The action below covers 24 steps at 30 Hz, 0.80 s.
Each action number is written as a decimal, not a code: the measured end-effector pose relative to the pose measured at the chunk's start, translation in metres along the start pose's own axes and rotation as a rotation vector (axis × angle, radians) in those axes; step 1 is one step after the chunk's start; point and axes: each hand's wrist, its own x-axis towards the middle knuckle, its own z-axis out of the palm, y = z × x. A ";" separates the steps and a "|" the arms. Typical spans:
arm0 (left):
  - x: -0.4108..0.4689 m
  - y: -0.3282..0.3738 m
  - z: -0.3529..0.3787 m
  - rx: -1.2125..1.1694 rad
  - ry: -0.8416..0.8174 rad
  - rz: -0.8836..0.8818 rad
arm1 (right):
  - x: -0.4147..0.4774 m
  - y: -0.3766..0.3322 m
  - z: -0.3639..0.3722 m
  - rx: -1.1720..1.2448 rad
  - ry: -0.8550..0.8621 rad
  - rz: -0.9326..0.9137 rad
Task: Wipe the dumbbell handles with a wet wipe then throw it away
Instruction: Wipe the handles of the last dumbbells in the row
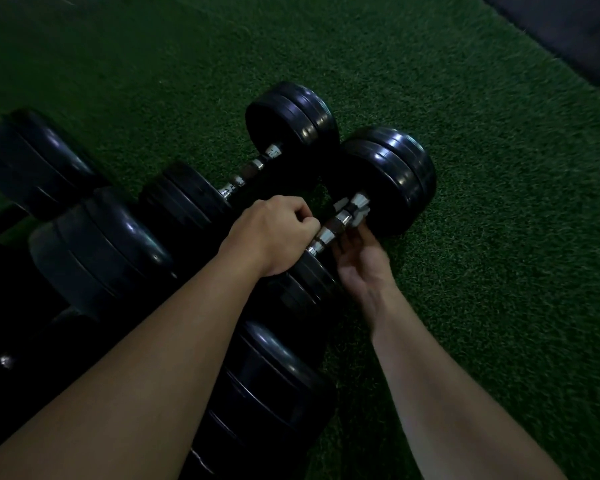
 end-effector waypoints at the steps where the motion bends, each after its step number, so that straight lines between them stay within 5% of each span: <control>1: 0.000 0.000 0.000 -0.001 0.000 0.000 | 0.001 -0.001 -0.001 0.001 -0.006 -0.006; 8: -0.001 0.000 -0.002 -0.018 -0.004 -0.001 | -0.011 0.003 -0.002 -0.129 0.107 -0.176; 17: -0.001 0.000 -0.001 -0.015 0.002 -0.003 | -0.028 -0.001 -0.002 -1.069 0.292 -0.718; 24: -0.002 0.001 -0.003 -0.038 -0.012 -0.004 | -0.019 -0.005 -0.011 -1.376 0.208 -1.019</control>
